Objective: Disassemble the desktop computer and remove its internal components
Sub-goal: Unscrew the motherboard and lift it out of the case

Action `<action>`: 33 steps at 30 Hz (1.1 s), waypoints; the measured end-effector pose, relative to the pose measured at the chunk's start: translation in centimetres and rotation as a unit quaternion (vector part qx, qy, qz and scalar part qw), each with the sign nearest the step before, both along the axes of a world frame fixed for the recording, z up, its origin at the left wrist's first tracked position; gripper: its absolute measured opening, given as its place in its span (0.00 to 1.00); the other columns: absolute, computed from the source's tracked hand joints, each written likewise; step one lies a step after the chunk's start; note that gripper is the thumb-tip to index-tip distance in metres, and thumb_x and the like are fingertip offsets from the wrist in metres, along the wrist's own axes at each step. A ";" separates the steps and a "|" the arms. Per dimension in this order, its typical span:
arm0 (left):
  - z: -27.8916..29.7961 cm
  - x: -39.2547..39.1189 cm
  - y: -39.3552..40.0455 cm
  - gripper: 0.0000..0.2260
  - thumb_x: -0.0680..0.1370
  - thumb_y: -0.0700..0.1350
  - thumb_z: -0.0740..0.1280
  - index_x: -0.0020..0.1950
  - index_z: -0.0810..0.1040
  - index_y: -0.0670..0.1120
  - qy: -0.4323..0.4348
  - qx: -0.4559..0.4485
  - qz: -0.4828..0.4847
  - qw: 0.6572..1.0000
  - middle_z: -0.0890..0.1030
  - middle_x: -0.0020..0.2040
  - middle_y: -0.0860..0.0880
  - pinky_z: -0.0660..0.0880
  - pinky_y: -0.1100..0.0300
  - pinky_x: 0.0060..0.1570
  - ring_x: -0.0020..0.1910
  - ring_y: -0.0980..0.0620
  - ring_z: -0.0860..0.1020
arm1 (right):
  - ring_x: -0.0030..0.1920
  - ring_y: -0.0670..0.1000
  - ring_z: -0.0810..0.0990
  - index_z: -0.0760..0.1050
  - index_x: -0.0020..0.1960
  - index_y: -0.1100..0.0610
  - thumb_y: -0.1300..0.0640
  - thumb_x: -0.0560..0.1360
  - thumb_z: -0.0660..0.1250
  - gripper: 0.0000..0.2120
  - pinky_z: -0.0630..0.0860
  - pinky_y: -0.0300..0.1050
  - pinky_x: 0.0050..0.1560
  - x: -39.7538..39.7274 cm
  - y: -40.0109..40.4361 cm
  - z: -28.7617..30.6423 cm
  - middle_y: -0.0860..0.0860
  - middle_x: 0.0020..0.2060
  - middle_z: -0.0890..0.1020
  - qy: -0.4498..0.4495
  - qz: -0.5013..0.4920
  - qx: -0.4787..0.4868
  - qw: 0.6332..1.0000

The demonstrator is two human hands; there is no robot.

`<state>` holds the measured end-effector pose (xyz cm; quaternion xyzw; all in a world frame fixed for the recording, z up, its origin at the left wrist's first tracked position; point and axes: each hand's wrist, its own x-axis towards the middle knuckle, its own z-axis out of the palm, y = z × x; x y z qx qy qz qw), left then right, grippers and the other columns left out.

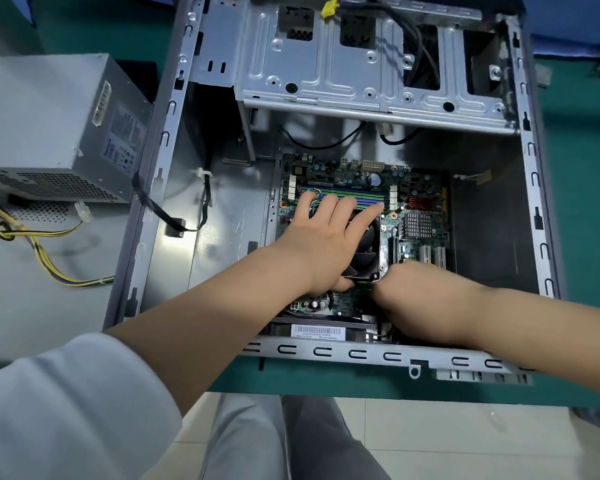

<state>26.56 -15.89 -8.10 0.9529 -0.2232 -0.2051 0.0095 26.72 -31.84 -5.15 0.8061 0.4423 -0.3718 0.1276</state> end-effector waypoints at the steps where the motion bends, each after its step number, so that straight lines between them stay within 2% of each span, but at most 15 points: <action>1: 0.0 0.0 0.1 0.49 0.73 0.63 0.65 0.75 0.32 0.46 0.001 -0.002 -0.001 1.000 0.51 0.73 0.43 0.44 0.42 0.70 0.72 0.42 0.52 | 0.29 0.53 0.67 0.66 0.34 0.57 0.61 0.74 0.60 0.10 0.67 0.43 0.29 0.1 -0.5 0.3 0.51 0.29 0.67 -0.009 -0.003 0.007 1.000; 3: 0.1 0.0 0.2 0.49 0.73 0.63 0.65 0.75 0.32 0.46 0.005 -0.010 0.003 1.000 0.51 0.73 0.44 0.44 0.42 0.70 0.72 0.42 0.52 | 0.35 0.55 0.74 0.72 0.40 0.57 0.57 0.76 0.58 0.09 0.73 0.45 0.36 0.0 -1.0 0.9 0.53 0.33 0.74 -0.026 -0.016 0.029 0.999; 6: 0.2 0.0 0.1 0.49 0.73 0.63 0.65 0.75 0.32 0.46 0.008 -0.015 0.005 1.000 0.51 0.72 0.44 0.43 0.42 0.70 0.71 0.43 0.52 | 0.38 0.55 0.77 0.75 0.41 0.58 0.55 0.75 0.60 0.09 0.75 0.45 0.37 0.0 -0.8 0.8 0.53 0.33 0.76 -0.022 -0.103 0.041 0.994; 10: 0.3 0.1 0.1 0.50 0.72 0.62 0.68 0.76 0.34 0.48 0.034 -0.030 0.018 0.999 0.52 0.73 0.45 0.42 0.42 0.70 0.72 0.44 0.51 | 0.41 0.53 0.80 0.79 0.42 0.58 0.54 0.72 0.66 0.07 0.78 0.46 0.41 1.4 -0.4 0.6 0.54 0.37 0.82 -0.022 -0.198 0.007 0.980; 13: 1.0 0.6 0.3 0.52 0.68 0.59 0.73 0.77 0.39 0.53 0.079 -0.079 0.033 0.993 0.55 0.71 0.46 0.42 0.45 0.70 0.71 0.45 0.53 | 0.39 0.50 0.76 0.73 0.43 0.51 0.53 0.71 0.68 0.05 0.72 0.43 0.36 1.6 -1.2 0.4 0.47 0.32 0.77 -0.041 -0.262 0.036 0.963; 16: 2.5 1.0 1.9 0.47 0.65 0.58 0.76 0.76 0.50 0.57 0.095 -0.154 0.055 0.982 0.60 0.70 0.52 0.49 0.52 0.69 0.70 0.50 0.55 | 0.39 0.52 0.75 0.64 0.46 0.48 0.50 0.73 0.66 0.10 0.71 0.45 0.35 1.1 -1.6 0.4 0.45 0.32 0.73 -0.062 -0.295 0.063 0.951; 18: 3.7 1.0 3.6 0.38 0.68 0.54 0.75 0.73 0.60 0.59 0.072 -0.196 0.079 0.975 0.63 0.68 0.55 0.54 0.54 0.67 0.68 0.52 0.58 | 0.39 0.55 0.76 0.63 0.49 0.49 0.46 0.75 0.62 0.10 0.70 0.45 0.34 0.7 -1.7 0.7 0.46 0.35 0.74 -0.156 -0.225 0.061 0.960; 20: 4.5 0.6 5.4 0.28 0.70 0.52 0.74 0.67 0.68 0.59 0.047 -0.229 0.128 0.964 0.66 0.63 0.56 0.59 0.53 0.67 0.65 0.53 0.62 | 0.44 0.54 0.78 0.65 0.51 0.50 0.49 0.75 0.62 0.09 0.69 0.45 0.31 0.4 -1.5 1.5 0.46 0.42 0.77 -0.217 -0.147 0.168 0.950; 21: 4.6 0.3 6.2 0.23 0.70 0.51 0.74 0.63 0.70 0.58 0.049 -0.239 0.162 0.956 0.68 0.59 0.56 0.63 0.55 0.65 0.62 0.54 0.66 | 0.46 0.53 0.77 0.67 0.51 0.51 0.51 0.73 0.64 0.10 0.69 0.44 0.30 0.4 -1.2 2.2 0.46 0.44 0.76 -0.203 -0.117 0.241 0.942; 23: 4.6 -0.3 6.9 0.16 0.71 0.51 0.73 0.55 0.71 0.55 0.115 -0.237 0.229 0.937 0.72 0.54 0.54 0.69 0.64 0.50 0.48 0.59 0.71 | 0.48 0.52 0.74 0.71 0.51 0.51 0.52 0.69 0.69 0.13 0.72 0.45 0.31 0.7 -0.5 3.0 0.47 0.46 0.74 -0.142 -0.045 0.324 0.934; 24: 4.3 -0.6 6.8 0.15 0.72 0.51 0.73 0.54 0.71 0.53 0.172 -0.234 0.255 0.922 0.74 0.51 0.54 0.70 0.66 0.44 0.43 0.61 0.72 | 0.48 0.52 0.72 0.72 0.52 0.51 0.52 0.68 0.72 0.15 0.74 0.47 0.35 1.0 -0.1 3.0 0.48 0.47 0.73 -0.117 -0.001 0.328 0.937; 26: 3.6 -1.0 6.3 0.14 0.72 0.49 0.73 0.53 0.72 0.50 0.263 -0.231 0.280 0.894 0.78 0.49 0.52 0.74 0.62 0.45 0.41 0.57 0.74 | 0.48 0.53 0.70 0.73 0.54 0.51 0.49 0.66 0.75 0.19 0.73 0.50 0.44 1.3 1.0 2.7 0.49 0.48 0.74 -0.102 0.082 0.303 0.944; 27: 3.3 -1.1 6.0 0.14 0.72 0.48 0.73 0.52 0.72 0.49 0.279 -0.226 0.274 0.892 0.78 0.47 0.51 0.74 0.60 0.44 0.40 0.56 0.74 | 0.49 0.53 0.70 0.74 0.54 0.51 0.48 0.65 0.75 0.21 0.72 0.51 0.46 1.4 1.6 2.3 0.50 0.48 0.74 -0.109 0.117 0.287 0.945; 30: 2.8 -1.0 5.4 0.15 0.71 0.45 0.74 0.52 0.71 0.48 0.268 -0.209 0.250 0.907 0.74 0.38 0.54 0.67 0.66 0.36 0.38 0.55 0.71 | 0.48 0.56 0.71 0.74 0.56 0.52 0.55 0.67 0.71 0.17 0.69 0.51 0.48 1.3 2.8 1.0 0.52 0.47 0.74 -0.140 0.207 0.268 0.930; 33: 2.5 -0.8 5.8 0.19 0.69 0.42 0.76 0.52 0.69 0.47 0.253 -0.168 0.244 0.921 0.73 0.37 0.54 0.67 0.62 0.37 0.42 0.53 0.72 | 0.46 0.56 0.71 0.78 0.50 0.52 0.61 0.70 0.66 0.10 0.69 0.52 0.49 1.4 3.6 0.4 0.53 0.43 0.74 -0.155 0.254 0.291 0.909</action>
